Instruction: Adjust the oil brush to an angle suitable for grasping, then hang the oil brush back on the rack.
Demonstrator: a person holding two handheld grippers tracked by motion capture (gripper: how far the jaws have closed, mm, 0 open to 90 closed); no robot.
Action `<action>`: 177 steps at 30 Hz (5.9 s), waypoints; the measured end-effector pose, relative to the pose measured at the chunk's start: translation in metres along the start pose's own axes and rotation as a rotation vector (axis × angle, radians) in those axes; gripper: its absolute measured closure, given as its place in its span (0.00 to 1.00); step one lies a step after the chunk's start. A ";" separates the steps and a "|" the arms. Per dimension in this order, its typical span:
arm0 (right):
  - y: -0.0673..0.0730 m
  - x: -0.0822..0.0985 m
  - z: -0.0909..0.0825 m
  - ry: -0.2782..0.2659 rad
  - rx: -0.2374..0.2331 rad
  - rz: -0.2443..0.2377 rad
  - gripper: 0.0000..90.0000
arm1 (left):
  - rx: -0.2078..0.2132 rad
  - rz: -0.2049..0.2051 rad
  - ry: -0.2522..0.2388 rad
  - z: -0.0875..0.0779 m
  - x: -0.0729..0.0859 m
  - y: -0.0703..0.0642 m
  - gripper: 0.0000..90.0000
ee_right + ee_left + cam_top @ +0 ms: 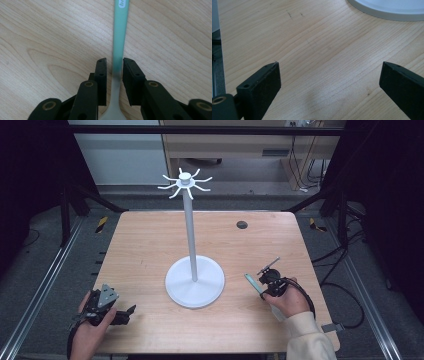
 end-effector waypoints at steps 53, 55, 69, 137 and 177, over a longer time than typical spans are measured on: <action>-0.003 -0.005 -0.010 -0.041 0.029 -0.008 0.92 | -0.003 0.004 0.010 0.001 0.000 -0.001 0.04; -0.002 -0.006 -0.012 -0.061 0.028 -0.003 0.92 | -0.003 0.004 0.010 0.000 0.000 0.000 0.04; -0.001 -0.008 -0.026 -0.184 0.025 -0.005 0.92 | -0.007 0.000 0.006 0.000 0.000 0.000 0.04; 0.037 -0.033 -0.156 -0.952 -0.065 -0.037 0.92 | -0.019 -0.011 -0.015 -0.003 0.001 0.003 0.03; 0.080 -0.039 -0.203 -1.114 -0.153 -0.157 0.92 | -0.022 -0.003 -0.004 -0.003 0.001 0.002 0.04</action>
Point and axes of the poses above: each handheld gripper's, and its own axes: z roughly forward along the jaws, x roughly out of its underside, y roughly to its left, the point moved 1 cm from there along z, roughly forward along the jaws, and after that the axes turned 3 degrees about y, right-handed, at the moved point
